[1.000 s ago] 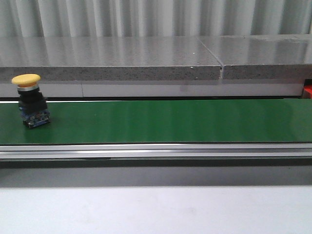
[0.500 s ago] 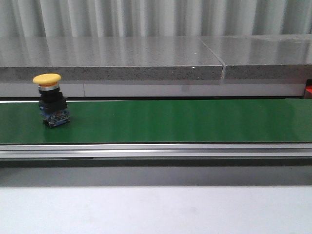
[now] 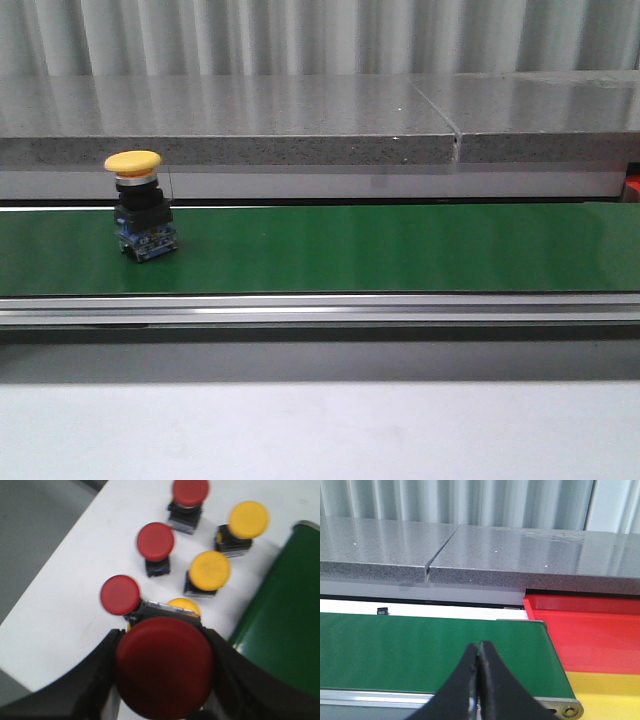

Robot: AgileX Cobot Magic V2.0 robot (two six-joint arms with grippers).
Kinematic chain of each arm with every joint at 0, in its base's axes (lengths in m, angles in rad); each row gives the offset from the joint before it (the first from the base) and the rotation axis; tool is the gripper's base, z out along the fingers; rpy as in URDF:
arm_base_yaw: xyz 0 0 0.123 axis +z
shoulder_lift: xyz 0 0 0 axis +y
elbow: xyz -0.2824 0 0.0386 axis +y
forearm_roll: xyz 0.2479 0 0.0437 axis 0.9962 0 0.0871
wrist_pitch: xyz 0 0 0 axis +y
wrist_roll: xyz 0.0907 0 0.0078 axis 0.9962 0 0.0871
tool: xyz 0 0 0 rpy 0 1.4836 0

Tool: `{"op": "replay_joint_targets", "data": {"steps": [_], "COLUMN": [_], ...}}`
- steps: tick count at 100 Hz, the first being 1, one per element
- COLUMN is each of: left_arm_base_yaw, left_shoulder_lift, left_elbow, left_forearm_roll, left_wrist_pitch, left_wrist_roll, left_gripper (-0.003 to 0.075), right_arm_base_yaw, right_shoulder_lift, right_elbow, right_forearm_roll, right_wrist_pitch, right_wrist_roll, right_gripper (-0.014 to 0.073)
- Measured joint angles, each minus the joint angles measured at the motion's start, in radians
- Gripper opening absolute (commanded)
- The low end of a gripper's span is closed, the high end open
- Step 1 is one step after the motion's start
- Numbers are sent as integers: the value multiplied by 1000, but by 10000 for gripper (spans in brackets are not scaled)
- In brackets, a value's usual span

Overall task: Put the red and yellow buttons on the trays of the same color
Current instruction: 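Lower the left gripper onto a red push-button and close it, then set the red button on the green belt and open the left gripper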

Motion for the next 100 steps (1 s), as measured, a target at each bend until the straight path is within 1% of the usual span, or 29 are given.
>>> {"op": "replay_joint_targets", "data": {"steps": [5, 17, 38, 66, 100], "left_arm_base_yaw": [-53, -143, -228, -245, -245], "left_shoulder_lift": [9, 57, 198, 327, 334], "left_elbow": [-31, -106, -197, -231, -236], "left_forearm_roll": [0, -4, -6, -96, -106], "left_wrist_pitch": [17, 35, 51, 69, 110], "left_wrist_roll": [11, 17, 21, 105, 145], "left_gripper": [-20, -20, -20, -20, -15], "right_arm_base_yaw": [0, 0, 0, 0, 0], "right_shoulder_lift": [0, 0, 0, 0, 0], "right_elbow": [0, 0, 0, 0, 0], "right_forearm_roll": [0, 0, 0, 0, 0], "right_wrist_pitch": [0, 0, 0, 0, 0], "right_wrist_roll": [0, 0, 0, 0, 0], "right_gripper": [-69, -69, -69, -69, -69]}}
